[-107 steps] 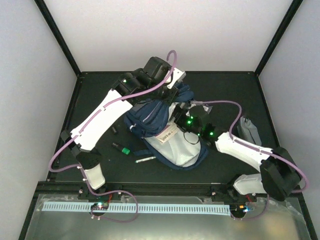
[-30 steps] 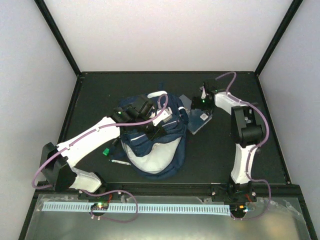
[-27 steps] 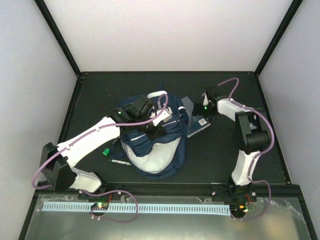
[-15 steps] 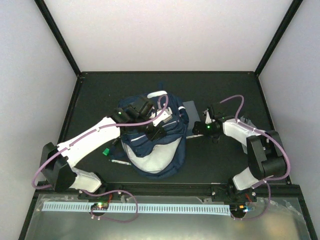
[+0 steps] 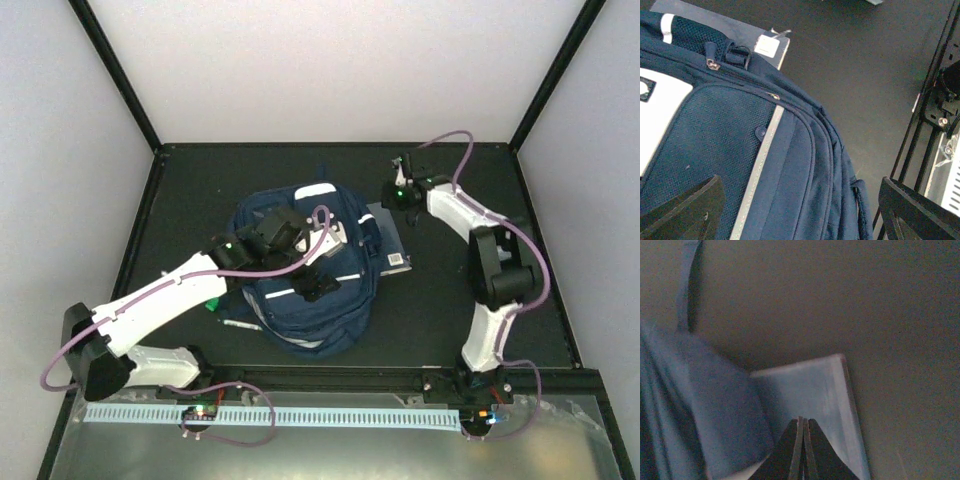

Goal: Pack the student bag

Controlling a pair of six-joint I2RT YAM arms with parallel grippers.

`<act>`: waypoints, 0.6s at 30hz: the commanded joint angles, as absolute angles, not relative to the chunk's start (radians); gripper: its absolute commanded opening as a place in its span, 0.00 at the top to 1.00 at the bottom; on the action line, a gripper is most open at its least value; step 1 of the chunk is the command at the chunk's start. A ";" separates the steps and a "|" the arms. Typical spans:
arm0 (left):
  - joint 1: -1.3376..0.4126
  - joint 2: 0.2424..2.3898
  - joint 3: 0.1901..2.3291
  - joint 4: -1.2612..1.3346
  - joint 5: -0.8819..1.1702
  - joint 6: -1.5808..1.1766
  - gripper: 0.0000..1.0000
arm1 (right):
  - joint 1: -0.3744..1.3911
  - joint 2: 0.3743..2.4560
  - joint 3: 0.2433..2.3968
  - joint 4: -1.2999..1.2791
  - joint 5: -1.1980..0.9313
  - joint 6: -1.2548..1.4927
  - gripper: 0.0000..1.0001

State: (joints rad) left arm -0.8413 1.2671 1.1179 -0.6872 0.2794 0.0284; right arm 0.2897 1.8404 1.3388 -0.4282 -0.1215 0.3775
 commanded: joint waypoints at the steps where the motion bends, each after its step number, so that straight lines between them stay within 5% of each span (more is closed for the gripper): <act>1: -0.877 1.221 1.087 -0.619 0.192 -0.014 0.08 | 0.290 2.024 1.537 -0.466 -0.126 0.400 0.98; 3: -0.891 1.206 1.070 -0.615 0.167 -0.017 0.01 | 0.290 2.100 1.631 -0.494 -0.156 0.414 0.98; 18: -0.922 0.813 0.726 -0.297 -0.236 -0.155 0.01 | 0.323 2.334 1.874 -0.654 -0.135 0.678 0.98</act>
